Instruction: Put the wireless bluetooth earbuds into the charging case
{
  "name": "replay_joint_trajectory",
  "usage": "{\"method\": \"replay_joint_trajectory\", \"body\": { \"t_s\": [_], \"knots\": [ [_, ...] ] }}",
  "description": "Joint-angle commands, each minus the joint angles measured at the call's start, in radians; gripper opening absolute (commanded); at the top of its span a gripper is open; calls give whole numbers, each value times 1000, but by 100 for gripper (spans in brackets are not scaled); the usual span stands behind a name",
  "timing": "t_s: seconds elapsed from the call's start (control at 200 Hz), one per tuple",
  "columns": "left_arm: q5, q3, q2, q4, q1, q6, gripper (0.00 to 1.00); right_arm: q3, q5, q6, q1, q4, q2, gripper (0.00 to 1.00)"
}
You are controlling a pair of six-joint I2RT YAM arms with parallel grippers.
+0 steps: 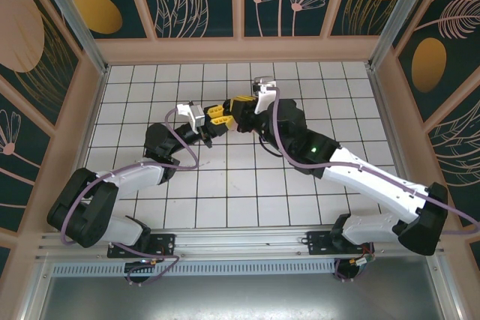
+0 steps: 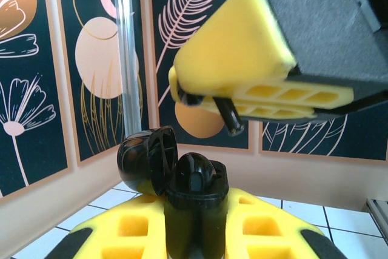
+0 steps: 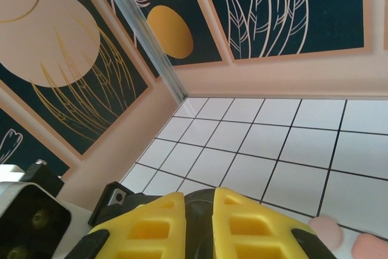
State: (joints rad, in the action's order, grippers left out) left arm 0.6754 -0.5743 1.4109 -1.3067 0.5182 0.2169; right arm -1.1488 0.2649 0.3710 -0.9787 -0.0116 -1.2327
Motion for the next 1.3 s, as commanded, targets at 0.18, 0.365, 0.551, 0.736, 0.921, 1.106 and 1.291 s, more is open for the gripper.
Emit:
{"method": "replay_joint_trajectory", "body": {
  "t_s": [0.18, 0.365, 0.551, 0.736, 0.921, 1.106, 1.291],
  "knots": [
    [22, -30, -31, -55, 5, 21, 0, 22, 20, -14, 7, -12, -46, 13],
    [27, -29, -38, -55, 6, 22, 0, 34, 38, -18, 11, -1, -50, 13],
    [5, -33, -50, -35, 6, 16, 0, 42, 16, -68, 4, 16, -46, 10],
    [-5, -39, -56, -35, 6, 23, 0, 61, -8, -123, -17, 47, -45, 10],
    [-8, -43, -56, -40, 6, 33, 0, 80, 0, -121, -25, 42, -47, 10],
    [-24, -40, -50, -35, 6, 33, 0, 46, 17, -86, -23, 34, -49, 10],
    [-85, -32, -27, -11, 7, 36, 0, -13, -16, -29, 1, 16, 12, 10]
  ]
}}
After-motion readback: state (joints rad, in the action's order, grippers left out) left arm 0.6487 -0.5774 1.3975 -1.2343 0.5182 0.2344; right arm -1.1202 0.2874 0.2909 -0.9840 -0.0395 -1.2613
